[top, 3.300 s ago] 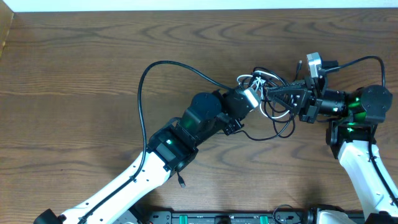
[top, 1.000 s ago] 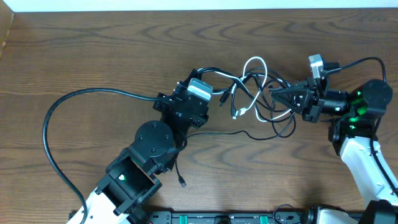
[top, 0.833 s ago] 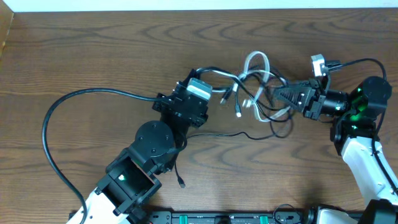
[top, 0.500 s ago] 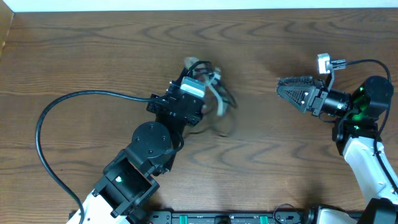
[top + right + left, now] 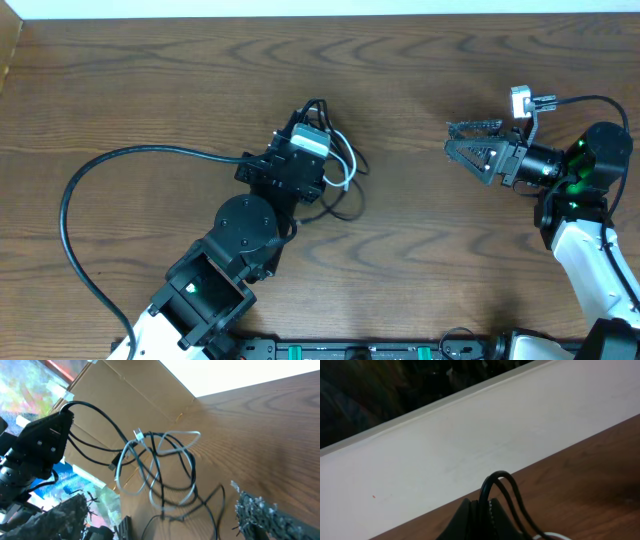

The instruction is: Untangle cables

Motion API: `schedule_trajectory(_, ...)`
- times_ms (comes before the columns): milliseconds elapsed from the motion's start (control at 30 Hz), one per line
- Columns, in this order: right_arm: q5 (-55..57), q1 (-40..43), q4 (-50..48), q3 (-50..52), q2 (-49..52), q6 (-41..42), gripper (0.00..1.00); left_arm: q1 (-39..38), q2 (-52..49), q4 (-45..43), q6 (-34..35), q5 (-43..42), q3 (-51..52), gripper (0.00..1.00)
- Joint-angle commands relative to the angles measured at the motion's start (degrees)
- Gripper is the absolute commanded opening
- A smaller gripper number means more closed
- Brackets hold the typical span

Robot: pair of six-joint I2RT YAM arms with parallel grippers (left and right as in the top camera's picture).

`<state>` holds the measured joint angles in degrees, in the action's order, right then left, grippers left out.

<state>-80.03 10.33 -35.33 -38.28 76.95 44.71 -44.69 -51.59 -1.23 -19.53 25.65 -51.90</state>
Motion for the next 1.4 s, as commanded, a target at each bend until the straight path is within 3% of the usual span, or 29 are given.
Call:
schedule_trajectory(0,0.17,0.2,0.0,0.07,0.33,-0.24,0.96,0.24,0.79,-0.28,-0.24,0.76,-1.49,0.08)
schedule_trajectory(167,0.17,0.13,0.0,0.07,0.33,-2.23,0.99,0.24,0.74,-0.31,2.86,-0.39,-1.49,0.08)
schedule_trajectory(533,-0.02,-1.33,0.42,0.09,0.33,-8.66,0.99,0.24,-2.25,-1.66,4.0,-21.4,-1.49,0.08)
schedule_trajectory(867,-0.48,-3.19,0.42,0.15,0.33,-12.72,0.99,0.24,-5.03,-7.52,4.0,-31.91,-1.49,0.08)
schedule_trajectory(1200,-0.46,-5.51,0.2,0.15,0.33,-16.26,0.99,0.24,-7.67,-14.71,3.98,-36.76,-1.49,0.07)
schedule_trajectory(1367,0.5,-5.55,0.24,0.15,0.33,-17.84,0.94,0.24,-7.82,-17.14,4.0,-38.73,-1.49,0.07)
